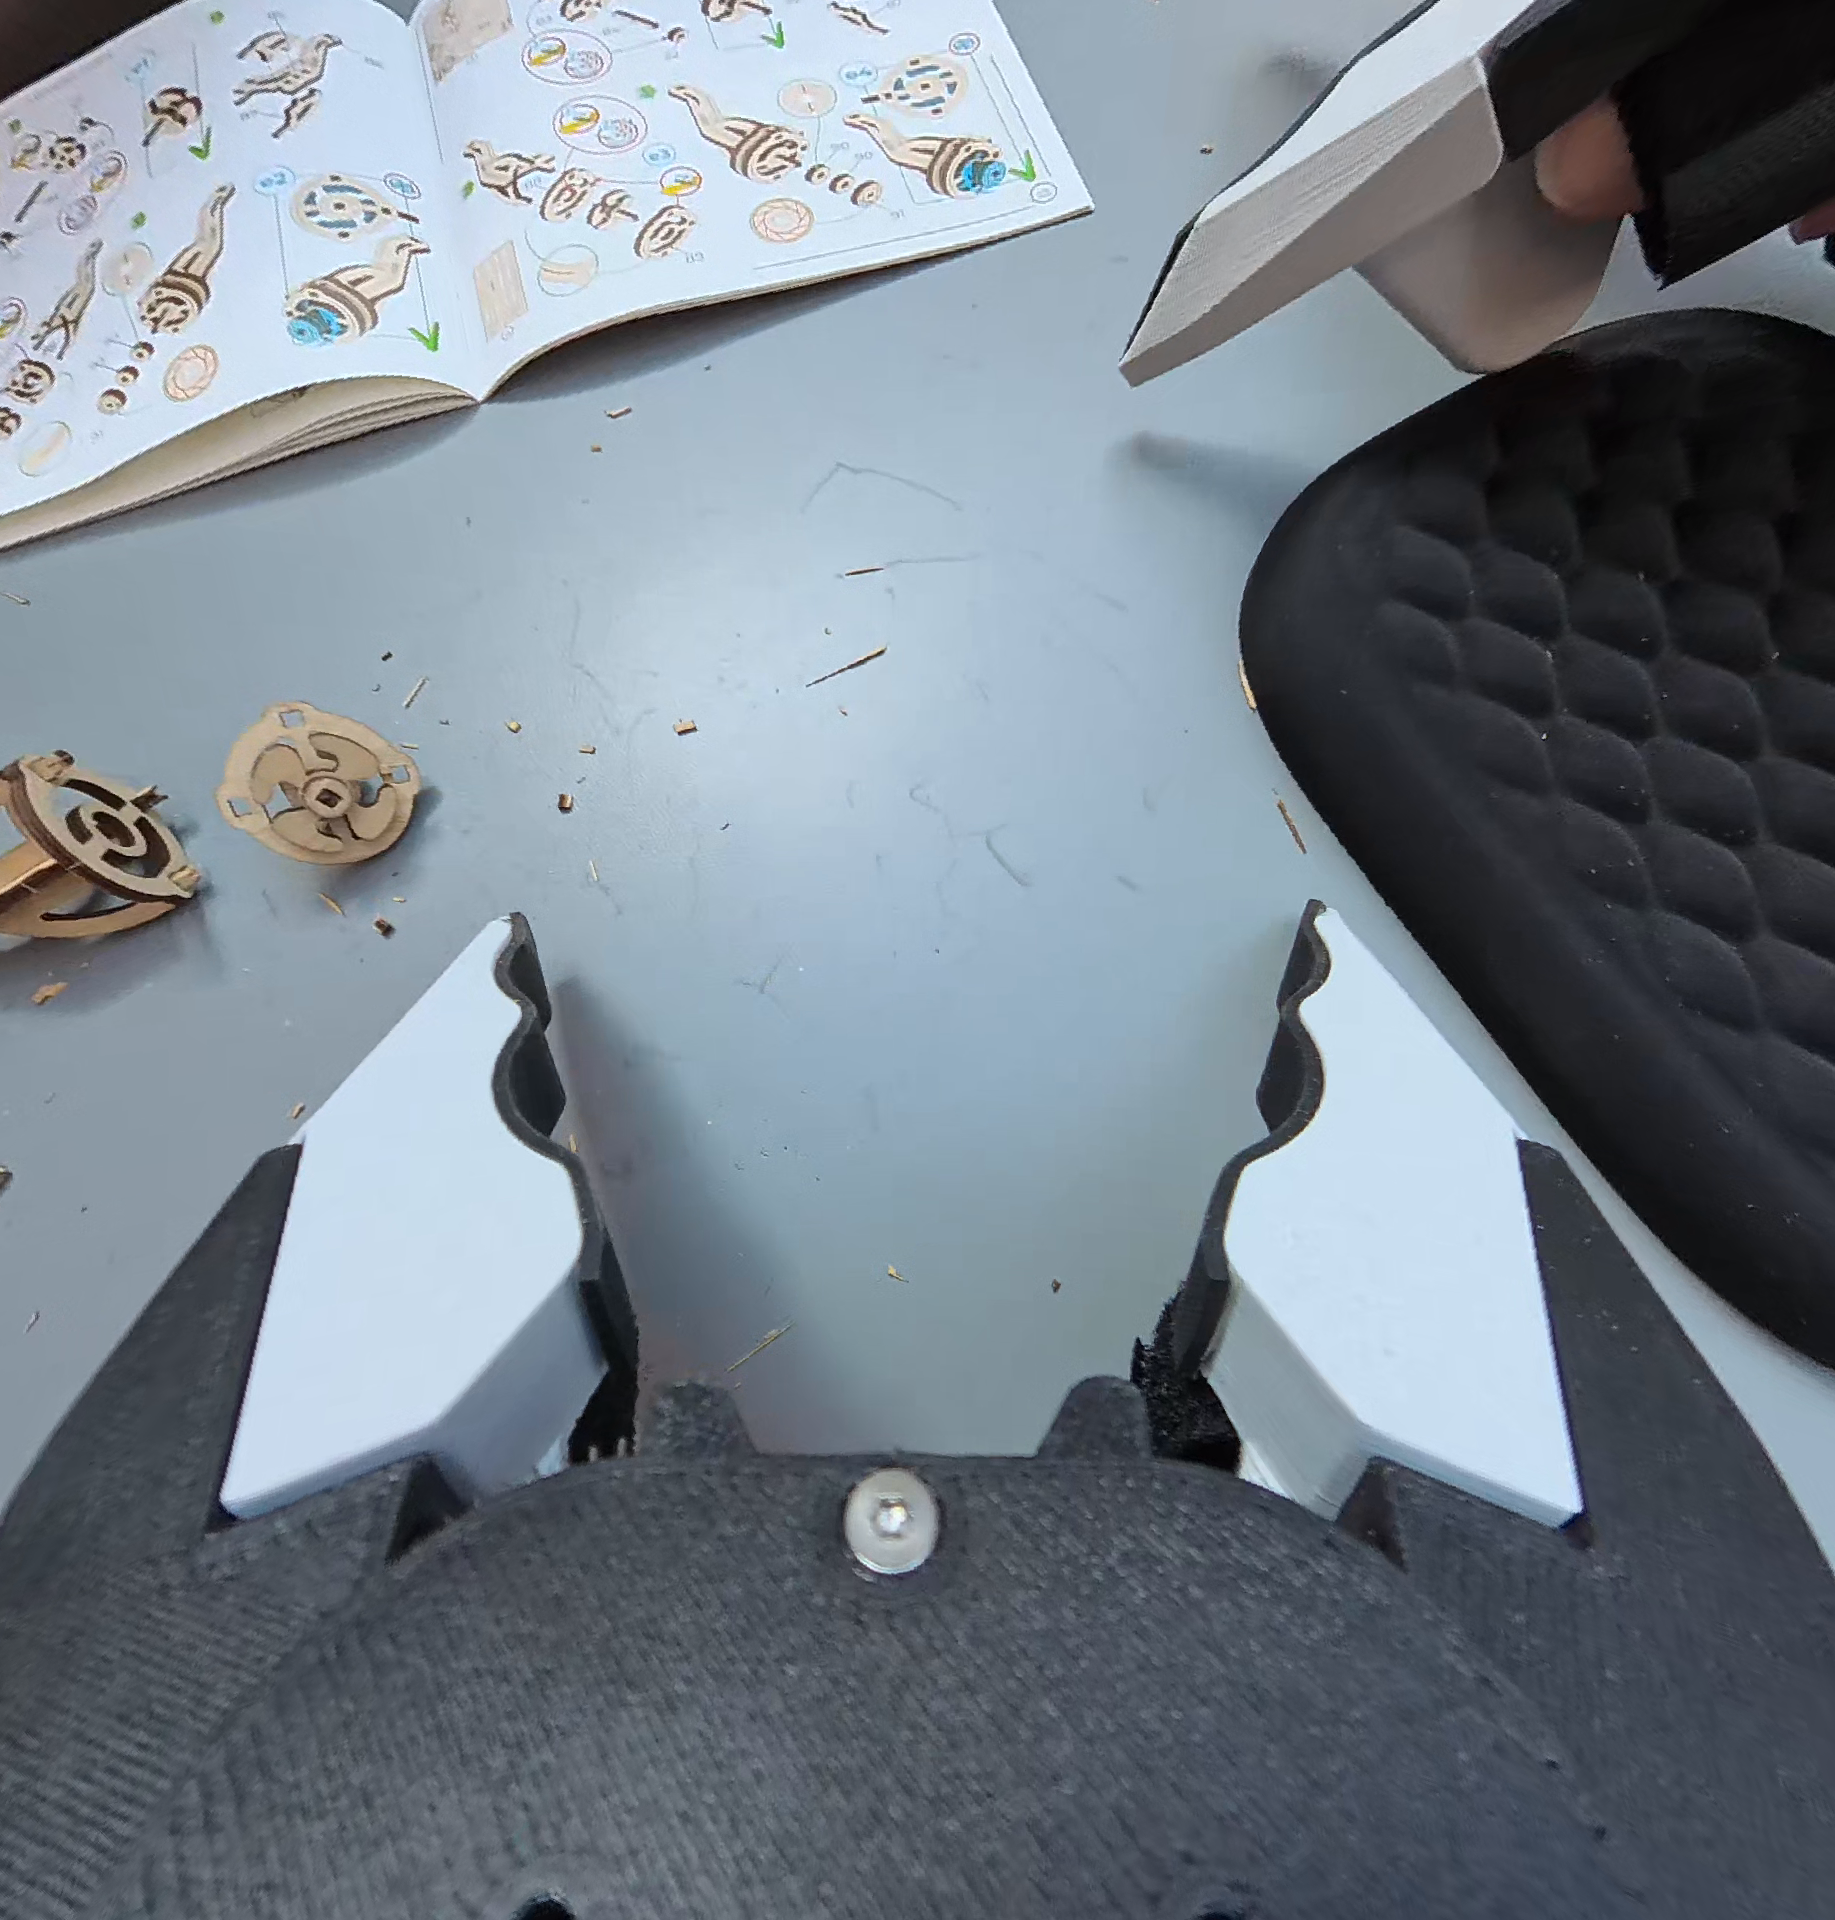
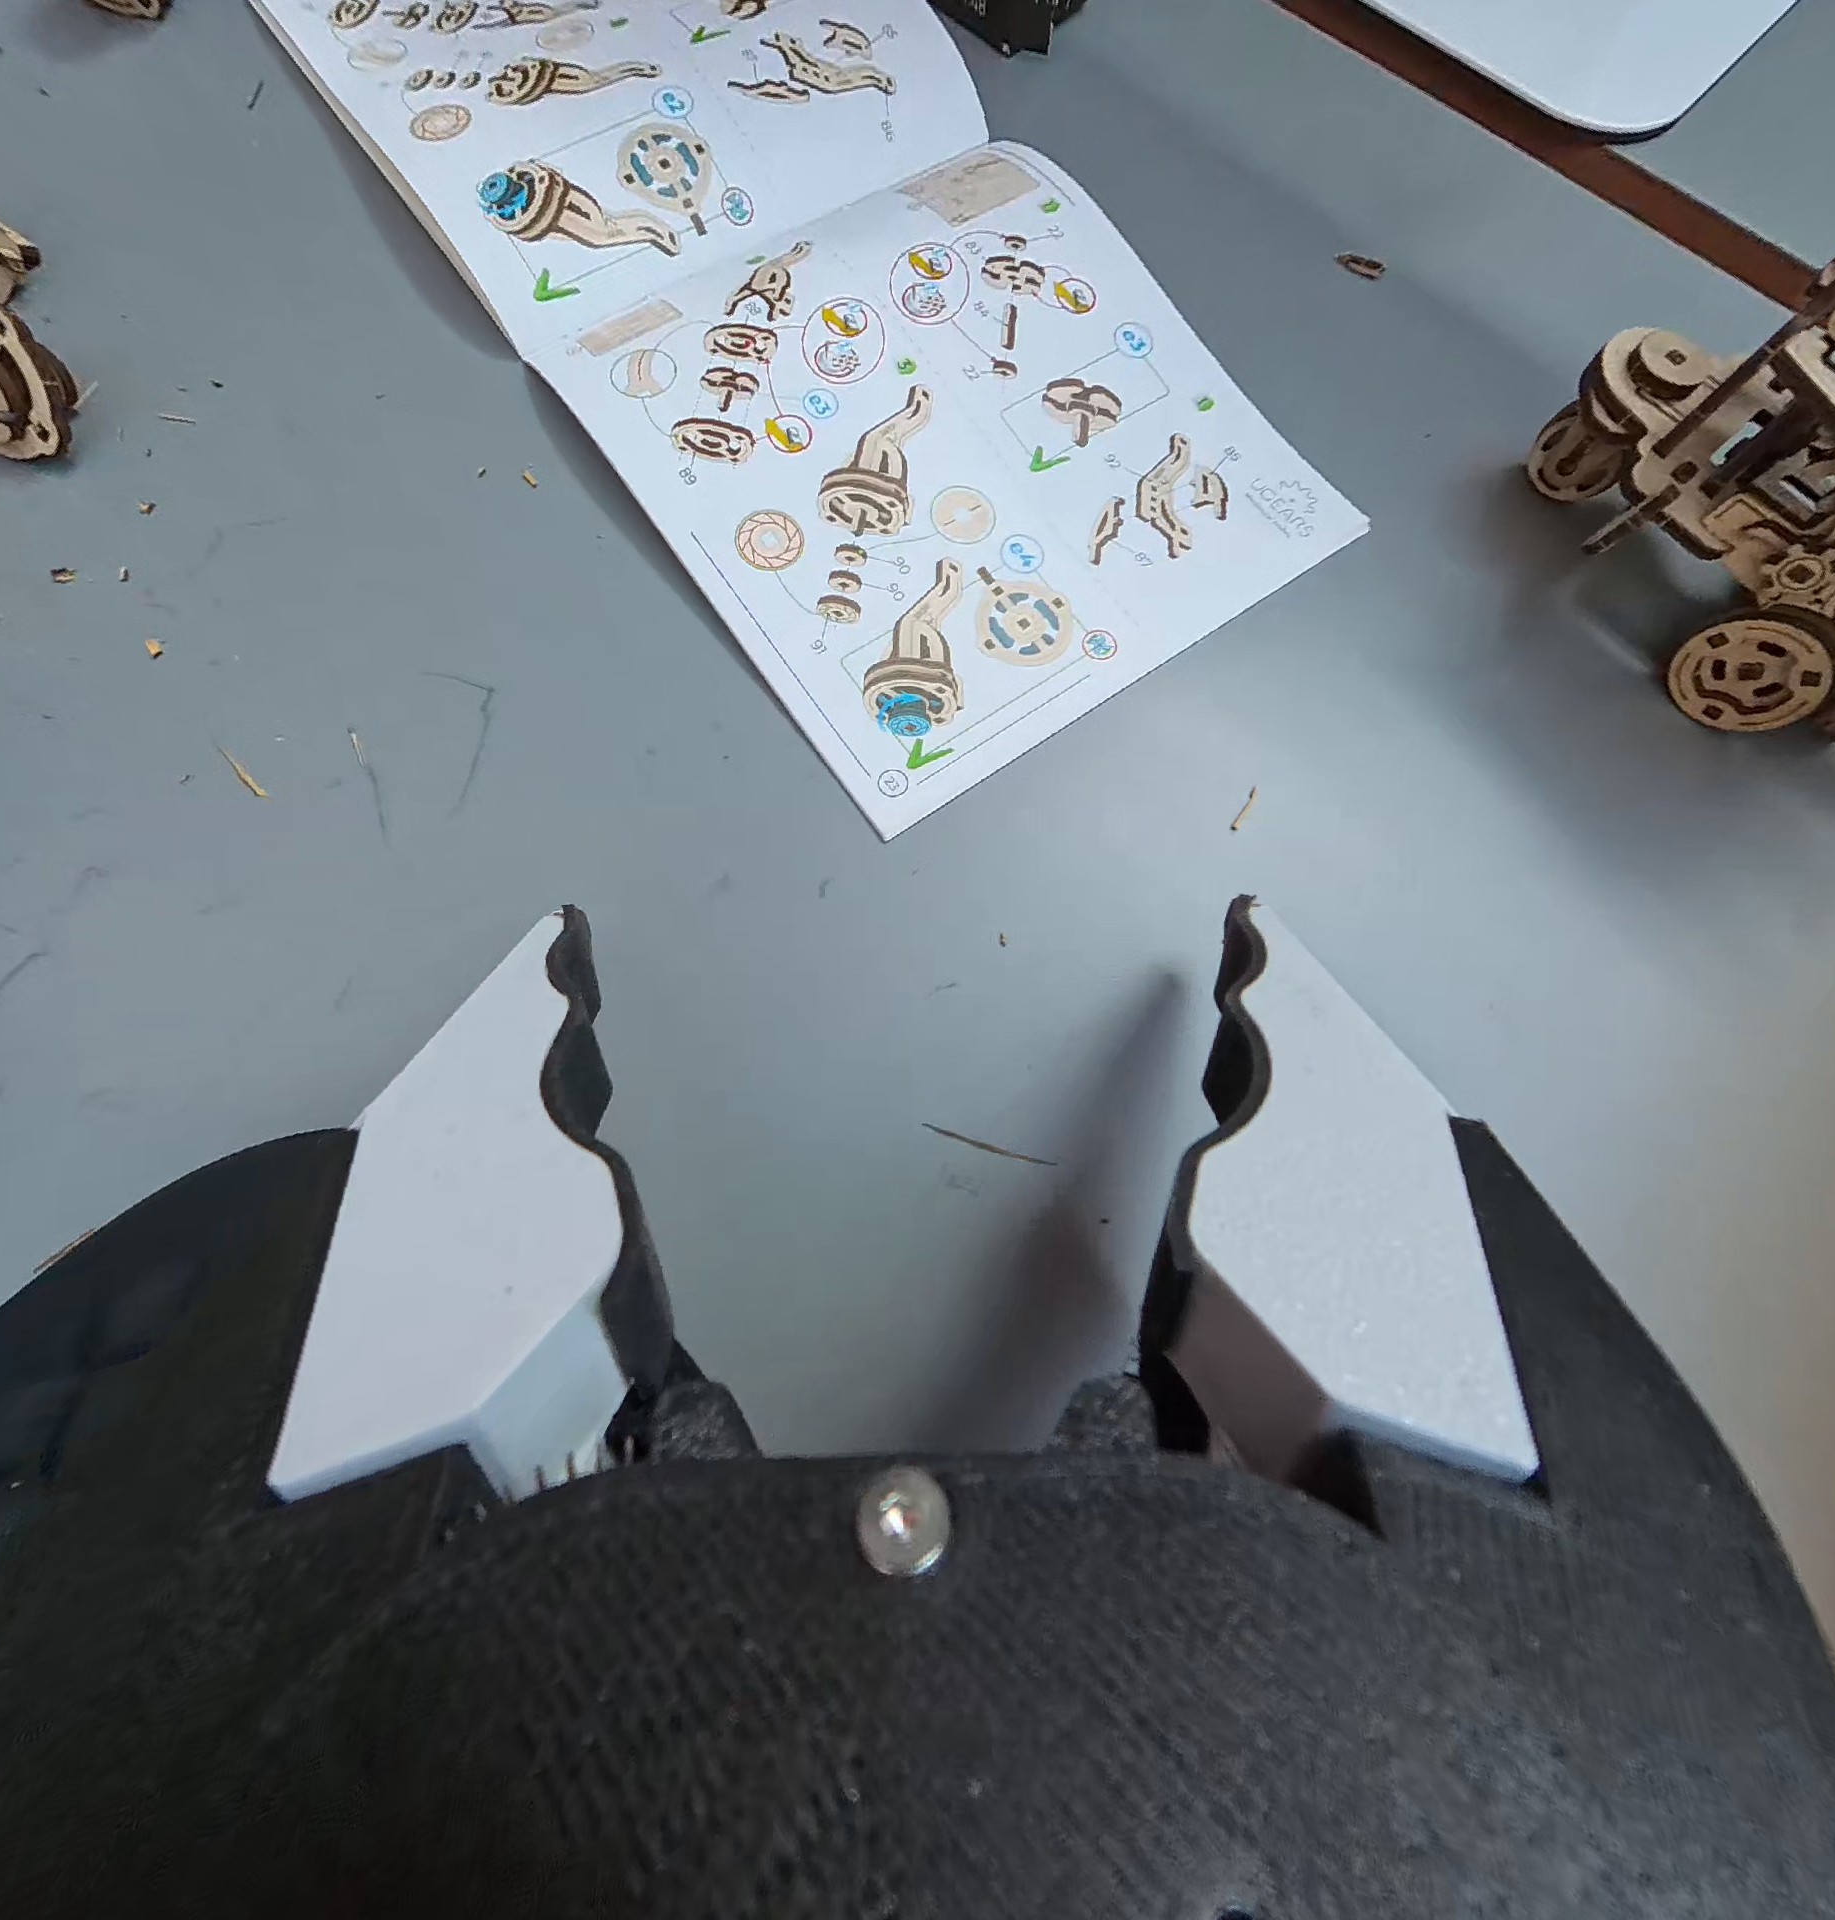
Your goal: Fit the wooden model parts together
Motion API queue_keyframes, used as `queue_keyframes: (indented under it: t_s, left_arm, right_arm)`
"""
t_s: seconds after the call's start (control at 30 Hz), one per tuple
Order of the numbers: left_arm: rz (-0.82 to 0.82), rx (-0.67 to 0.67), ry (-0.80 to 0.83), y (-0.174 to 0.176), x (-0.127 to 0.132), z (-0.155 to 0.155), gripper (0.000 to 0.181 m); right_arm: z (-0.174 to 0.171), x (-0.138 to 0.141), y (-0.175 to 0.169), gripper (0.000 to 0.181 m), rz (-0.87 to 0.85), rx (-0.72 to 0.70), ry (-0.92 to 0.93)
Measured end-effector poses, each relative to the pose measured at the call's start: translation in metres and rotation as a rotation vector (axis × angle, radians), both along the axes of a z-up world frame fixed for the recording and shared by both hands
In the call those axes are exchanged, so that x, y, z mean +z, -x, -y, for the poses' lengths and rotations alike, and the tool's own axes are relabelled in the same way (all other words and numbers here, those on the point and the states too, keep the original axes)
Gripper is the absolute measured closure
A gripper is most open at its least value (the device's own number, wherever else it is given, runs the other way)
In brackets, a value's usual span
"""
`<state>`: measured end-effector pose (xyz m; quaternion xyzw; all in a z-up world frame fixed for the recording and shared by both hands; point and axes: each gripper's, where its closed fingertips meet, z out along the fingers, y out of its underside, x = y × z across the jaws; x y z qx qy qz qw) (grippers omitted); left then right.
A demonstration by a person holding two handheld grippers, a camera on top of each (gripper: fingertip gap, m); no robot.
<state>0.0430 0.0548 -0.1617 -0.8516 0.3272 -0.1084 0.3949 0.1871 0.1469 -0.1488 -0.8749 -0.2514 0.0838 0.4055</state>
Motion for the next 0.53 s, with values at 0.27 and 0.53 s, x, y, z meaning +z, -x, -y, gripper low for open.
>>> queue_keyframes:
  t_s: [0.27, 0.53]
  left_arm:
    - [0.023, 0.022, 0.057, -0.002, -0.005, -0.003, 0.040]
    - [0.023, 0.020, 0.055, -0.002, -0.005, -0.002, 0.040]
  right_arm:
    - [-0.012, -0.012, -0.001, 0.047, -0.022, -0.033, 0.032]
    - [-0.013, -0.015, -0.003, 0.041, -0.029, -0.053, 0.048]
